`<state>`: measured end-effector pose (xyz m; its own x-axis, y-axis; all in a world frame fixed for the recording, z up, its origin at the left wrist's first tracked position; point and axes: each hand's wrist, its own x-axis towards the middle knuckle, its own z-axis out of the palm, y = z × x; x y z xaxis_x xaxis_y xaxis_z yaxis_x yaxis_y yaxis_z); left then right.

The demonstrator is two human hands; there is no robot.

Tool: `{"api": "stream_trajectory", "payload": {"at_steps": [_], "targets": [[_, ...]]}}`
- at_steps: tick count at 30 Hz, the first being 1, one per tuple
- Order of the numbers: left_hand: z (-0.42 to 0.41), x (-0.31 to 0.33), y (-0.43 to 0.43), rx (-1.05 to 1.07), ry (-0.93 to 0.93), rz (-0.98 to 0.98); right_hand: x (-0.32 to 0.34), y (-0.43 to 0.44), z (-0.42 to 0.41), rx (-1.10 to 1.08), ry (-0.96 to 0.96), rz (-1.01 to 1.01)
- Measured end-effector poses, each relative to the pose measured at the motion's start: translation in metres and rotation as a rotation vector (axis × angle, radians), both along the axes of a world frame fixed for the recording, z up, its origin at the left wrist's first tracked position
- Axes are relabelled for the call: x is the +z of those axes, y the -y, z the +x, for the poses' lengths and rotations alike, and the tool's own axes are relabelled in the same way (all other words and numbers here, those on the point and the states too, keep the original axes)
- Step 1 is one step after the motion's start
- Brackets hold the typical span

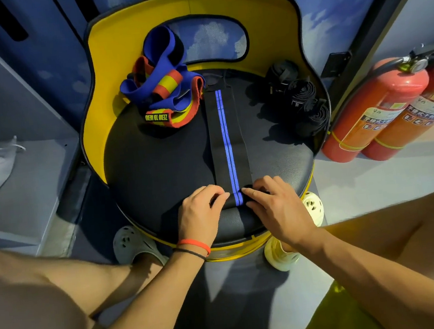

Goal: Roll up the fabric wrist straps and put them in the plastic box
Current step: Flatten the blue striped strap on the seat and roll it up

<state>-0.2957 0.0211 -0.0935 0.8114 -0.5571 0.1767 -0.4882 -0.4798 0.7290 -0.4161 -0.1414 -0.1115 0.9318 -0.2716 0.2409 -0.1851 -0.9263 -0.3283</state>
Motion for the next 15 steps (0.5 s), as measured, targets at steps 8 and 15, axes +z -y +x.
{"api": "stream_trajectory", "payload": {"at_steps": [8,15], "targets": [[-0.002,0.000,-0.007,0.093,-0.249,-0.055,0.015,0.000,0.007,-0.089,-0.007,0.163],[-0.005,0.004,-0.006,0.192,-0.319,-0.079,0.016,0.003,0.006,-0.121,-0.041,0.336]]}}
